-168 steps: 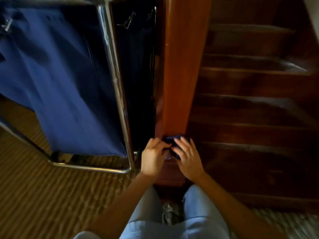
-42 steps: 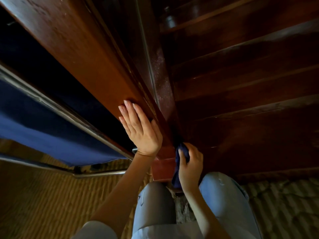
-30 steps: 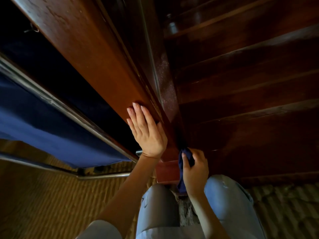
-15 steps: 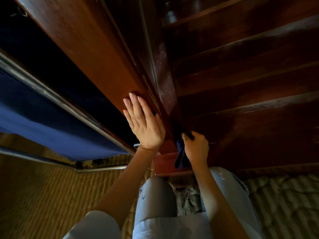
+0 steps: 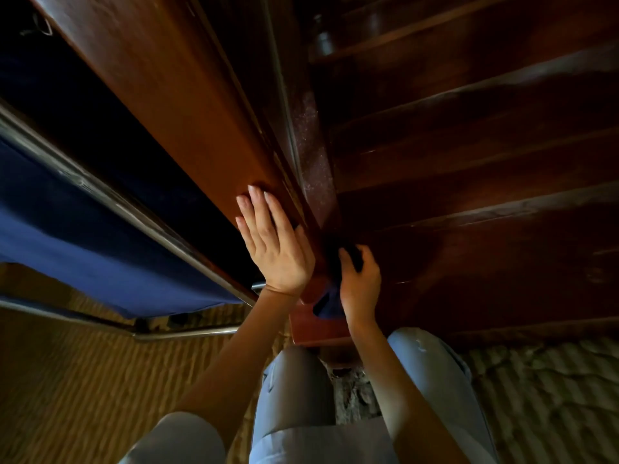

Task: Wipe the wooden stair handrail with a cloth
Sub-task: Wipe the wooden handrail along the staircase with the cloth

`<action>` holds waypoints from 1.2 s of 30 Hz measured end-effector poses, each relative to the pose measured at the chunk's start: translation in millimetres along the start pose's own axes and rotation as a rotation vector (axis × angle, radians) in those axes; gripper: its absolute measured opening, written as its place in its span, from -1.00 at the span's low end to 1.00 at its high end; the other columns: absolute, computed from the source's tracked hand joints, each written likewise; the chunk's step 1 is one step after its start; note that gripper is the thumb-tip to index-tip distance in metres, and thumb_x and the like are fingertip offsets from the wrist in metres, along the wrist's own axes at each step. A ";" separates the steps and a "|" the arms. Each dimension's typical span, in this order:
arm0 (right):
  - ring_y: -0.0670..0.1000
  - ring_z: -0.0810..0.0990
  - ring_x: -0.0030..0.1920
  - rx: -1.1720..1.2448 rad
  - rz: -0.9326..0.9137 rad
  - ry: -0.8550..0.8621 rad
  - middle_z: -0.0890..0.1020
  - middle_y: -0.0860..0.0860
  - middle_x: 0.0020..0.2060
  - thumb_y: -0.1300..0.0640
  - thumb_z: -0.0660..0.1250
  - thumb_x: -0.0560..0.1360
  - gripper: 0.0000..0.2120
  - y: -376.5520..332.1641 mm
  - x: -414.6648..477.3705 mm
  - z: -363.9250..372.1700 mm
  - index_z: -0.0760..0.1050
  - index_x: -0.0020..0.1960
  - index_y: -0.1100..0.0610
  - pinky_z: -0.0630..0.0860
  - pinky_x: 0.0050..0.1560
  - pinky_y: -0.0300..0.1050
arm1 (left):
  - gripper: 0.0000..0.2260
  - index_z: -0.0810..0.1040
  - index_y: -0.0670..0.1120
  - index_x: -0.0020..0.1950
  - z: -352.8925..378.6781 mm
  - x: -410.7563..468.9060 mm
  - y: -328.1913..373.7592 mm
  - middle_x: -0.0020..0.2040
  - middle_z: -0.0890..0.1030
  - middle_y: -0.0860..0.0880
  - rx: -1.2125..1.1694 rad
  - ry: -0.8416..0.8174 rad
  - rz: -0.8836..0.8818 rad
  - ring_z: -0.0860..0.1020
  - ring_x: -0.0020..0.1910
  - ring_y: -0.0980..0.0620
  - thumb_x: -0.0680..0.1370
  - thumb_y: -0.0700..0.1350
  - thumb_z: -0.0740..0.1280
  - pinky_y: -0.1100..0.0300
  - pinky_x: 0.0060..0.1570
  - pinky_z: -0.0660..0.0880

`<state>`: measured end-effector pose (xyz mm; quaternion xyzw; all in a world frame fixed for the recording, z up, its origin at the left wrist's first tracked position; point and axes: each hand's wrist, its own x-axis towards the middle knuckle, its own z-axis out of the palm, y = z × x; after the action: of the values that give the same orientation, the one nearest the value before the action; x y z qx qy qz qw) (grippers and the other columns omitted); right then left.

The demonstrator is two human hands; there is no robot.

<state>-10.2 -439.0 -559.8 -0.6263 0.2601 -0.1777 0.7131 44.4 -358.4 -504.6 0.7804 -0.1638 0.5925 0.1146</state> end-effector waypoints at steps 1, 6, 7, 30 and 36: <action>-0.05 0.59 0.03 0.055 -0.087 -0.010 0.65 0.12 0.02 0.17 0.33 0.58 -0.82 -18.5 4.0 3.4 0.56 0.14 0.22 0.46 0.01 -0.27 | -0.56 0.07 -0.19 0.54 -1.2 0.1 0.5 0.60 -0.01 -0.17 -0.002 -0.006 0.037 -0.09 0.58 -0.05 0.68 -0.08 -0.06 0.04 0.55 -0.06; -0.10 0.61 0.04 0.182 -0.293 -0.060 0.64 -0.01 -0.03 0.17 0.40 0.51 -0.84 -21.9 -14.3 -0.5 0.53 0.05 -0.02 0.47 0.00 -0.39 | -0.56 0.06 -0.19 0.55 0.2 2.5 0.0 0.61 -0.12 -0.04 -0.025 0.000 0.067 -0.09 0.58 -0.04 0.69 -0.07 -0.06 0.06 0.54 -0.06; -0.04 0.61 0.06 0.137 -0.200 -0.051 0.63 0.00 -0.02 0.20 0.40 0.52 -0.82 -4.6 -18.8 -6.5 0.53 0.05 -0.02 0.45 -0.01 -0.42 | -0.54 0.03 -0.19 0.57 0.5 1.5 -0.4 0.61 -0.09 -0.08 -0.024 -0.007 0.064 -0.09 0.58 -0.04 0.69 -0.08 -0.06 0.06 0.54 -0.06; 0.01 0.67 -0.02 0.492 -0.205 -0.286 0.69 0.00 -0.08 0.09 0.41 0.52 -0.85 -81.5 15.3 15.5 0.63 0.08 0.05 0.57 -0.05 -0.19 | -0.54 -0.04 -0.15 0.58 -0.5 3.8 -2.5 0.61 -0.18 -0.02 0.001 -0.019 0.092 -0.14 0.58 -0.01 0.70 -0.07 -0.04 0.09 0.54 -0.09; -0.11 0.66 -0.04 0.469 -0.333 -0.310 0.70 -0.11 -0.13 0.22 0.45 0.47 -0.84 -54.2 12.6 5.8 0.59 0.00 0.03 0.52 -0.03 -0.29 | -0.62 0.10 -0.19 0.52 -1.7 2.1 -3.1 0.61 -0.10 -0.05 0.027 -0.031 0.099 -0.06 0.58 -0.05 0.71 -0.10 -0.04 0.08 0.54 -0.01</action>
<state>7.3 -450.0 -507.8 -0.4985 -0.0058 -0.2496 0.8302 44.6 -355.1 -502.1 0.7818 -0.1960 0.5875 0.0721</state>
